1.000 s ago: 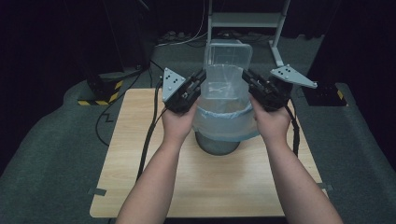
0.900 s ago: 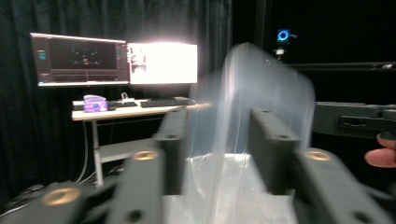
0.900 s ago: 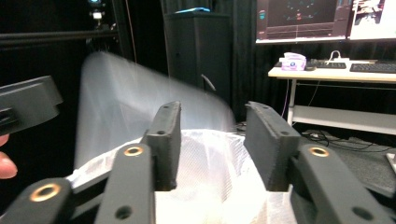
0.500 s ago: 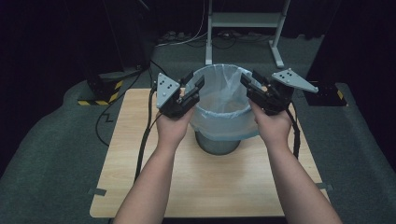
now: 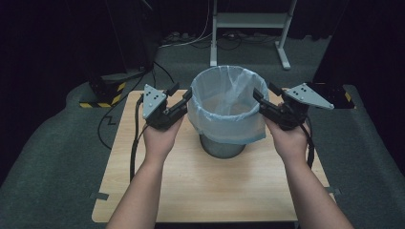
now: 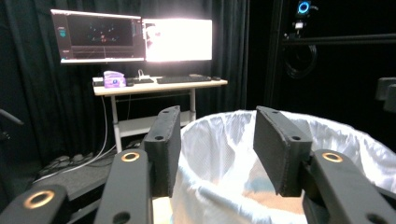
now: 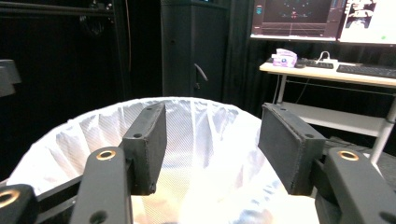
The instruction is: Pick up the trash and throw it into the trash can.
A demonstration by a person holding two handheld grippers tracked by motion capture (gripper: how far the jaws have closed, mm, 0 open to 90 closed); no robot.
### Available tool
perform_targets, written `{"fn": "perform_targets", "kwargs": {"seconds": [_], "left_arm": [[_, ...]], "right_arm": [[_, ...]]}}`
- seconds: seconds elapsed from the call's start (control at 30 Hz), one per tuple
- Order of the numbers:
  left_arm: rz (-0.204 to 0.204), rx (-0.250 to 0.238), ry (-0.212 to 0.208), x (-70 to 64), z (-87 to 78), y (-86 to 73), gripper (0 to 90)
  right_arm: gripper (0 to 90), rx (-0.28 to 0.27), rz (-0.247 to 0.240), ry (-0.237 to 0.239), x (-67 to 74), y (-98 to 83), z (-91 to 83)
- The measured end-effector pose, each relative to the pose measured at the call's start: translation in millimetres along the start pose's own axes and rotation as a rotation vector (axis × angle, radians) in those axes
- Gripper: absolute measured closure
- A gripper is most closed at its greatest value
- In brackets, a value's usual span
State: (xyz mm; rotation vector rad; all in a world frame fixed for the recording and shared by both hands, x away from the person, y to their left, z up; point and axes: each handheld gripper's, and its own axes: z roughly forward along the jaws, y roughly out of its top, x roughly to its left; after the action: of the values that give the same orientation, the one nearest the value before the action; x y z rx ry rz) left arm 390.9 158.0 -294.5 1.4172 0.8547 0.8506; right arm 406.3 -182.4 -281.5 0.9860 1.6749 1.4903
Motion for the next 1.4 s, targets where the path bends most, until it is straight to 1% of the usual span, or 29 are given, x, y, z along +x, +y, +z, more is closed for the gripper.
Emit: {"fn": "perform_targets", "kwargs": {"seconds": [0.17, 0.27, 0.5, 0.67, 0.77, 0.9, 1.03, 1.17, 1.27, 1.33, 1.4], "left_arm": [[0.009, 0.031, 0.011, 5.1, -10.1, -5.3, 47.2], [-0.003, 0.057, 0.017, 9.4, -13.6, -11.3, 45.4], [-0.023, 0.125, 0.022, 19.2, -16.6, -37.5, 43.0], [-0.039, 0.153, 0.024, 25.1, -19.6, -54.8, 41.9], [-0.046, 0.171, 0.022, 28.4, -21.2, -63.5, 41.1], [-0.053, 0.201, 0.023, 31.8, -22.1, -76.7, 39.6], [-0.061, 0.234, 0.032, 34.3, -21.8, -92.6, 37.4], [-0.066, 0.278, 0.053, 37.9, -20.8, -110.5, 33.6], [-0.092, 0.320, 0.043, 42.2, -19.4, -124.9, 31.5], [-0.109, 0.361, 0.024, 44.4, -17.7, -135.8, 24.4], [-0.098, 0.397, 0.021, 44.4, -17.3, -146.8, 22.6]], "right_arm": [[39.3, 0.017, -0.007, -0.013, -6.6, -7.4, -7.5], [38.5, 0.027, -0.010, -0.020, -9.5, -12.4, -10.9], [36.9, 0.049, -0.012, -0.032, -15.1, -26.3, -17.9], [36.7, 0.068, -0.015, -0.041, -17.9, -38.2, -19.1], [36.7, 0.082, -0.017, -0.055, -20.4, -46.1, -19.2], [36.7, 0.111, -0.009, -0.065, -24.8, -59.6, -17.7], [36.7, 0.155, -0.006, -0.063, -28.0, -75.9, -14.6], [36.5, 0.196, -0.001, -0.066, -31.5, -93.3, -11.6], [36.4, 0.227, 0.000, -0.069, -34.1, -106.3, -9.5], [36.2, 0.246, 0.004, -0.073, -35.1, -115.5, -8.0], [36.2, 0.270, 0.007, -0.075, -36.2, -125.3, -6.6]]}}
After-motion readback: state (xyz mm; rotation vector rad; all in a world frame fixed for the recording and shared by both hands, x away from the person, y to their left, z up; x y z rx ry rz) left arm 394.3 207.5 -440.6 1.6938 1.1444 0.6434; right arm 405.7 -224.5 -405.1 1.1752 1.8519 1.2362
